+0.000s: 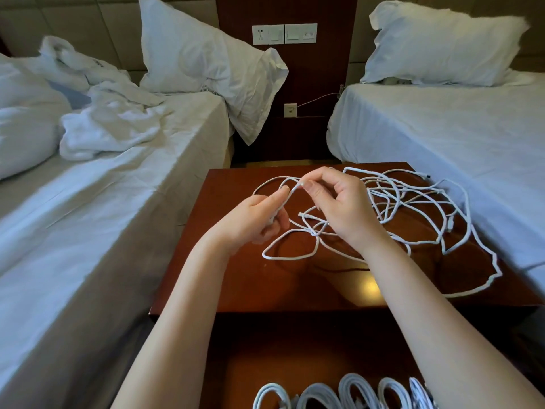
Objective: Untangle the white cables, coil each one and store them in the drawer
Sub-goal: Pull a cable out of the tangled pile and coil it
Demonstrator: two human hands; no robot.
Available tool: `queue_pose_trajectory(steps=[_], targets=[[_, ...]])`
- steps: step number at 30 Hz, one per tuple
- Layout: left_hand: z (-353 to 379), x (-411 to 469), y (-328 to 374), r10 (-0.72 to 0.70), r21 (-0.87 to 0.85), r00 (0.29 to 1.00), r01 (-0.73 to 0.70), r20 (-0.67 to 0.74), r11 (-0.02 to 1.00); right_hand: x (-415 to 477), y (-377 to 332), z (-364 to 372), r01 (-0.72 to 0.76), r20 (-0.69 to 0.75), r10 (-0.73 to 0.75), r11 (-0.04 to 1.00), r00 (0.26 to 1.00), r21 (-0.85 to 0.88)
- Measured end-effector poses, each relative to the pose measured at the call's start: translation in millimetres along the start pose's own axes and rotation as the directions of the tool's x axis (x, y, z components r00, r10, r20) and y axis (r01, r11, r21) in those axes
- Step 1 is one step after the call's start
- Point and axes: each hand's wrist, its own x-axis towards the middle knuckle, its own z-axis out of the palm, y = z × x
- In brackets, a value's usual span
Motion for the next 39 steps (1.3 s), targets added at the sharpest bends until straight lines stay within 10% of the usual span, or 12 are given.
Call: queue_pose_trajectory(steps=[5,13,27,33,39], targets=[[-1.7,-9.6,8.8,0.127,-0.182,0.921,-0.063,0.368,0.981,0.3,3.5,-1.5,-0.019,0.003,0.019,0.999,1.0,0.042],[-4.6,-18.4,18.5,0.308,-0.405,0.842,-0.119,0.443,0.907,0.3,0.1,3.6,-0.097,0.095,0.08,0.977,0.992,0.19],[2.0,-5.1,21.5,0.29,-0.565,0.927,-0.375,-0.238,0.735,-28.6,4.5,63.0,-0.175,0.438,0.23,0.971,0.869,-0.164],[-11.5,5.7,2.6,0.213,-0.17,0.623,-0.497,-0.753,0.851,-38.6,19.9,64.8,-0.054,0.437,0.196,0.947,0.878,-0.316],[-18.4,12.4,-20.7,0.346,0.291,0.398,-0.193,-0.85,0.937,-38.7,30.6,63.9,0.063,0.344,0.125,0.87,0.931,-0.488]])
